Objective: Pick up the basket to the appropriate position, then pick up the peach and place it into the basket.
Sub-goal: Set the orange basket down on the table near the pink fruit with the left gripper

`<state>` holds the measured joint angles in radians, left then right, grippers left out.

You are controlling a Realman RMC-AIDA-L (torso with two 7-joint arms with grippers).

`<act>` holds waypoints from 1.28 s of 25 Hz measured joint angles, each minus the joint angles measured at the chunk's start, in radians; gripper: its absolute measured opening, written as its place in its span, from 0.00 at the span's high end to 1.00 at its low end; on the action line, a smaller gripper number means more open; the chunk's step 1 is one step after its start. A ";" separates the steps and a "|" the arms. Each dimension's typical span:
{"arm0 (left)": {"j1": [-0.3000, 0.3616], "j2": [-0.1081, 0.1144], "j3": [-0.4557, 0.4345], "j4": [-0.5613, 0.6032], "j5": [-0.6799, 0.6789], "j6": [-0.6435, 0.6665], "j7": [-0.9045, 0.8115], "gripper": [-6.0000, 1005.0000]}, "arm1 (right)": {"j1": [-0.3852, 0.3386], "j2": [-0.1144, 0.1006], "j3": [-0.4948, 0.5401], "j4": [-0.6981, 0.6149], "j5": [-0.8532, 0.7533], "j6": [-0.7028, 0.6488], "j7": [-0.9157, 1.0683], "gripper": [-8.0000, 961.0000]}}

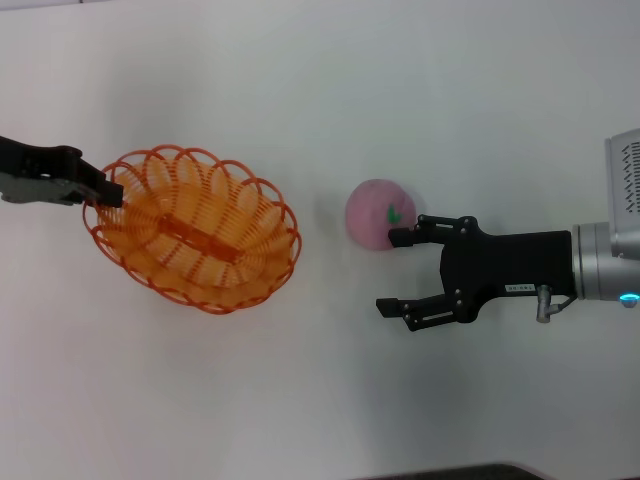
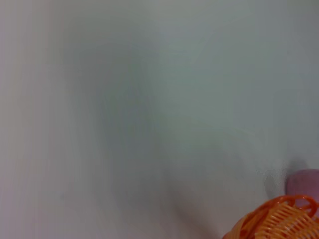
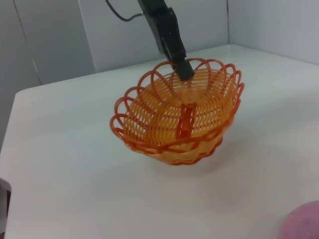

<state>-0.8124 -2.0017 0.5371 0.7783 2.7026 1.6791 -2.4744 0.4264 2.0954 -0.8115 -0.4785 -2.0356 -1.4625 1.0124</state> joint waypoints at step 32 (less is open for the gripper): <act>0.224 -0.166 -0.037 0.095 -0.160 -0.165 -0.195 0.90 | 0.000 0.002 0.000 0.021 0.004 0.013 0.000 0.01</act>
<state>-0.5880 -2.1680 0.4997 0.8737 2.5431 1.5143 -2.6692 0.4268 2.0970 -0.8114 -0.4578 -2.0314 -1.4493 1.0124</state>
